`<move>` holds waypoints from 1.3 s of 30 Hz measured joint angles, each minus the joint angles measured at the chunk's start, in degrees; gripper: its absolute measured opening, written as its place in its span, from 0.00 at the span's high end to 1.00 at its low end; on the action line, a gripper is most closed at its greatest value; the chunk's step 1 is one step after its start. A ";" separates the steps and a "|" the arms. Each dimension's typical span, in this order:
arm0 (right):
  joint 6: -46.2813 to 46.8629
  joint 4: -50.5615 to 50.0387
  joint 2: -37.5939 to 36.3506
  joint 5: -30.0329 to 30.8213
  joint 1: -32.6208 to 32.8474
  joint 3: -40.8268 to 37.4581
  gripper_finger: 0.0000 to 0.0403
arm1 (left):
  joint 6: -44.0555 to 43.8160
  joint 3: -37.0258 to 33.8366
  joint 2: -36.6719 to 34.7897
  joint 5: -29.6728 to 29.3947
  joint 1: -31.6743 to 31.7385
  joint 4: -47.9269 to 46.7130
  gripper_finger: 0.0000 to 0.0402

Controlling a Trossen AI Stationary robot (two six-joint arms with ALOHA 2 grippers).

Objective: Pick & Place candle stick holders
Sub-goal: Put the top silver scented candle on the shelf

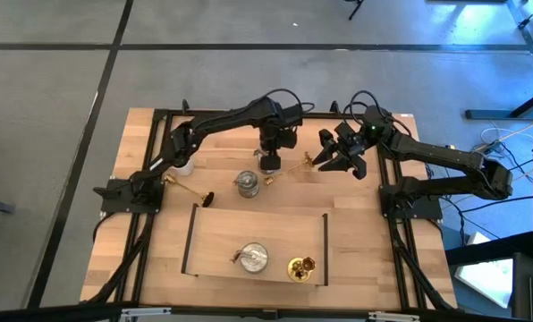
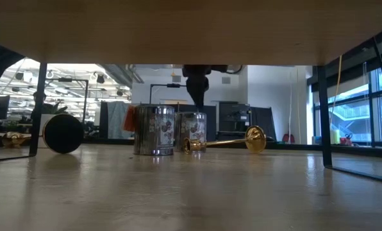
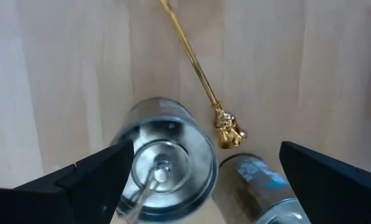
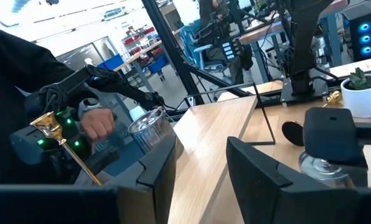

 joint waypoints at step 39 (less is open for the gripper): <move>0.28 -0.17 0.00 0.80 0.07 0.00 0.64 | -31.70 0.00 -2.51 -10.00 -12.46 -1.79 0.00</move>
